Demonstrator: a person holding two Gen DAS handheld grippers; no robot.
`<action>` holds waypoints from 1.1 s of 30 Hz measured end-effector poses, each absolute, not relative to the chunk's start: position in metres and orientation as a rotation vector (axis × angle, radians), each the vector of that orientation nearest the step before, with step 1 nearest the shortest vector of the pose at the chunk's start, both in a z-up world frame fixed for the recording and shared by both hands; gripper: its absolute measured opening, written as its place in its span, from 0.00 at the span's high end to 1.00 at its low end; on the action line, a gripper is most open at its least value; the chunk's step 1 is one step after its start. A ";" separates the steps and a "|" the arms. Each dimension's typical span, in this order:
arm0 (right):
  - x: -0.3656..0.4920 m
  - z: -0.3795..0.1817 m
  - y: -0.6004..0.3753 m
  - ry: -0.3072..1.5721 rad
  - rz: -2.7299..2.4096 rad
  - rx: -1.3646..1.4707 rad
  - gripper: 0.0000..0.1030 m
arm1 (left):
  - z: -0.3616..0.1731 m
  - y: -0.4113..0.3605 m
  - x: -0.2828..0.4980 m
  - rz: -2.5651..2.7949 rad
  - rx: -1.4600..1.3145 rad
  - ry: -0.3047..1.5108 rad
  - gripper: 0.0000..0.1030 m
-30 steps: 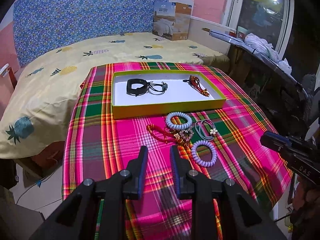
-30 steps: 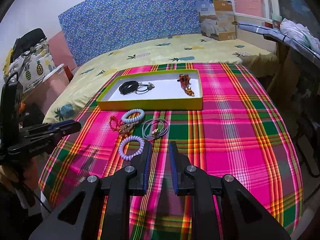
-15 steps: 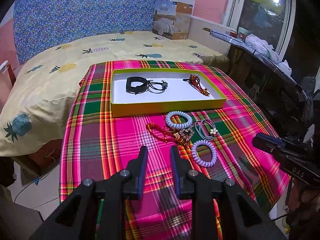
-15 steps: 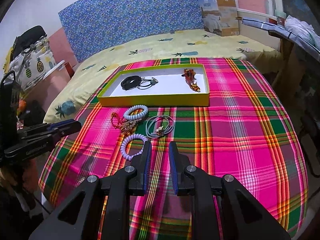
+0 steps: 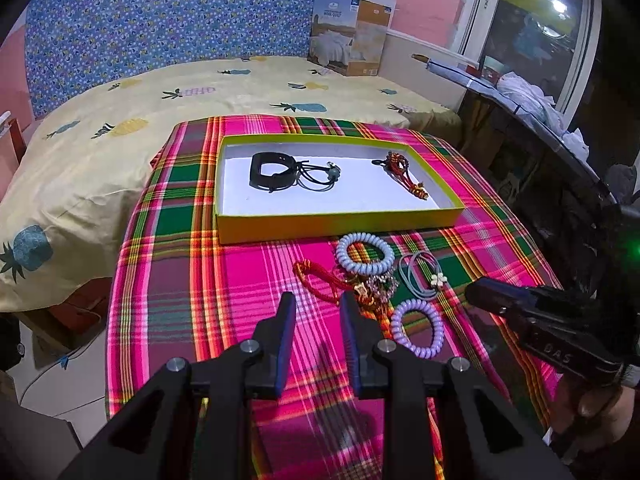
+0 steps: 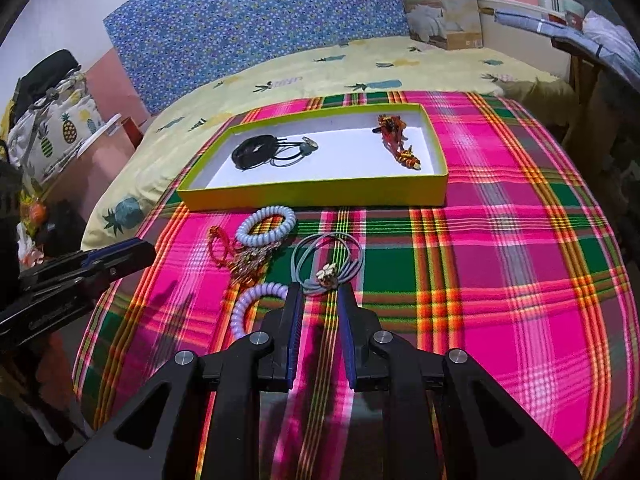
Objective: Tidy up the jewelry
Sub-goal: 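Grasp the white coiled hair tie with the left tool while the right grasps the grey loop hair tie, then carry the white coil and grey loop over the tray with both tools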
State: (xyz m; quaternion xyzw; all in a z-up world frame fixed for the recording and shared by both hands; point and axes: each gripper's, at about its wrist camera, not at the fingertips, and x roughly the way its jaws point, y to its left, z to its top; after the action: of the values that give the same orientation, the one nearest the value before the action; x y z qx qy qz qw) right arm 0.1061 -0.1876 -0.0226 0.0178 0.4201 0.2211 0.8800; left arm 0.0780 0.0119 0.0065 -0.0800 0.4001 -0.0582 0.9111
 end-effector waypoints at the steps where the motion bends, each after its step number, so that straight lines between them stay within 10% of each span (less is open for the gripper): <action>1: 0.109 -0.025 -0.187 0.881 0.462 0.045 0.83 | 0.006 0.011 0.081 -0.123 -0.165 0.826 0.77; 33: 0.131 -0.042 -0.189 0.902 0.377 -0.023 0.87 | -0.028 -0.023 0.163 -0.163 -0.120 0.952 0.77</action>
State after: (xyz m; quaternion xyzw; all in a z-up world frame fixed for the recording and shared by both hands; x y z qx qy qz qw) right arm 0.1311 -0.1892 -0.0417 -0.0111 0.4332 0.1810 0.8829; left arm 0.1627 -0.0227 -0.0280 -0.0578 0.4573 -0.0785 0.8840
